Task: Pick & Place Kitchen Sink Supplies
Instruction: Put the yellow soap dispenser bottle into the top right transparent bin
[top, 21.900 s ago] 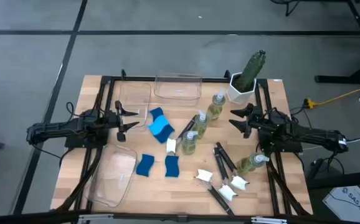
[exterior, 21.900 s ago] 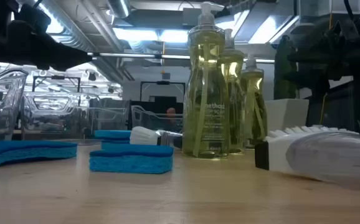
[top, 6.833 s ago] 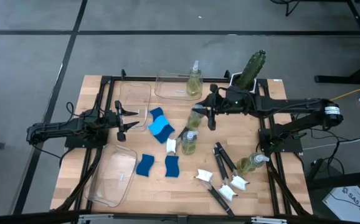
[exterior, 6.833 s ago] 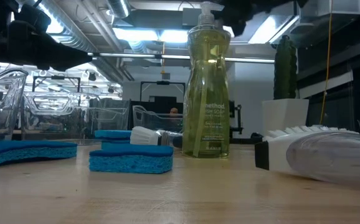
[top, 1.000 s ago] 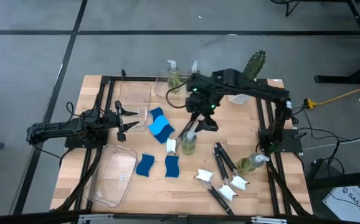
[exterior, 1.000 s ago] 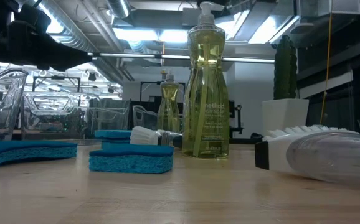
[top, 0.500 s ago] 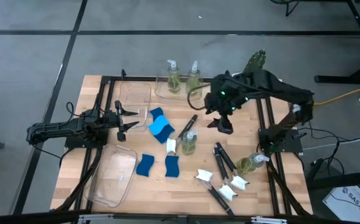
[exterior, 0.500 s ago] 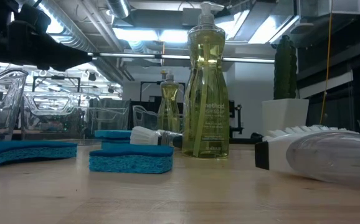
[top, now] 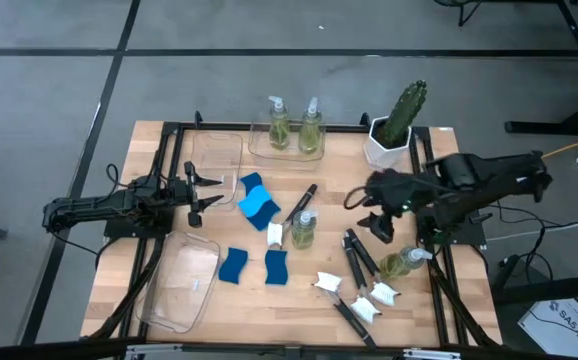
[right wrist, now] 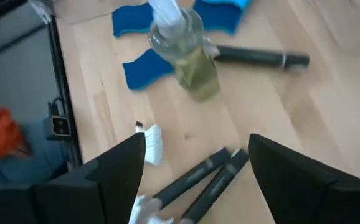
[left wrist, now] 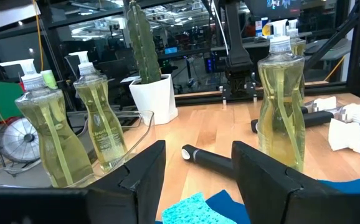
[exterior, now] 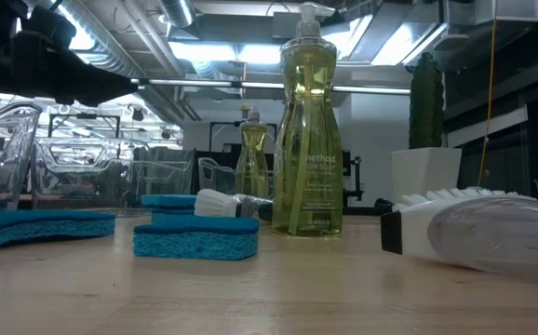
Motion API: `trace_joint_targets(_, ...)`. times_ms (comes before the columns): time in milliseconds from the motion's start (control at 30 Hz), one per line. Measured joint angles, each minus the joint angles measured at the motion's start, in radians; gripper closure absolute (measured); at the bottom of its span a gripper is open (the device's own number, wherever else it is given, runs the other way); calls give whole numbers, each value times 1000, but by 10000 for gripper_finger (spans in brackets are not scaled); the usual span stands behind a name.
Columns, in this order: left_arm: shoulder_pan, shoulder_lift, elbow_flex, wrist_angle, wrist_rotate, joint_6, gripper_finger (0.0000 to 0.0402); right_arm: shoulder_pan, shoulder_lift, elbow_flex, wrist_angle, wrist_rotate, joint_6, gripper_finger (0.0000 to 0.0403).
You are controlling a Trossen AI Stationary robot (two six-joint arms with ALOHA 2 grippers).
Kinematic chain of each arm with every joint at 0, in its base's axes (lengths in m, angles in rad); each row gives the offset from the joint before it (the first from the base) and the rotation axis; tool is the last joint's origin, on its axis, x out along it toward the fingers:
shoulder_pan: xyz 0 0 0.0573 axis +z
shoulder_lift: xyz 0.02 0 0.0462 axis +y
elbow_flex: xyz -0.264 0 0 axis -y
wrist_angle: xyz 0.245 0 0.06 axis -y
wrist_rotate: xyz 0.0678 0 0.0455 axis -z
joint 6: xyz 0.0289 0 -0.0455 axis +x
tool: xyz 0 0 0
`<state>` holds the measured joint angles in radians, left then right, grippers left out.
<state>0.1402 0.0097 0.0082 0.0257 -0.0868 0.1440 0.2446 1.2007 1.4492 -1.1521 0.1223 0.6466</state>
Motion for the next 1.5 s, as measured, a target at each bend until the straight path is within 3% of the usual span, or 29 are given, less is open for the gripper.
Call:
trace_joint_targets(367,0,0,0,0,0,0,222,114,-134,-8,-244,-12,445,121)
trace_joint_targets(533,0,0,0,0,0,0,223,130,-179,-8,-356,-19,719,121)
trace_joint_targets(633,0,0,0,0,0,0,223,135,-181,-9,-425,-46,806,121)
trace_joint_targets(1033,0,0,0,0,0,0,223,141,-176,-46,-360,-125,688,121)
trace_joint_targets(1500,0,0,0,0,0,0,222,358,-175,-46,-326,-150,538,121)
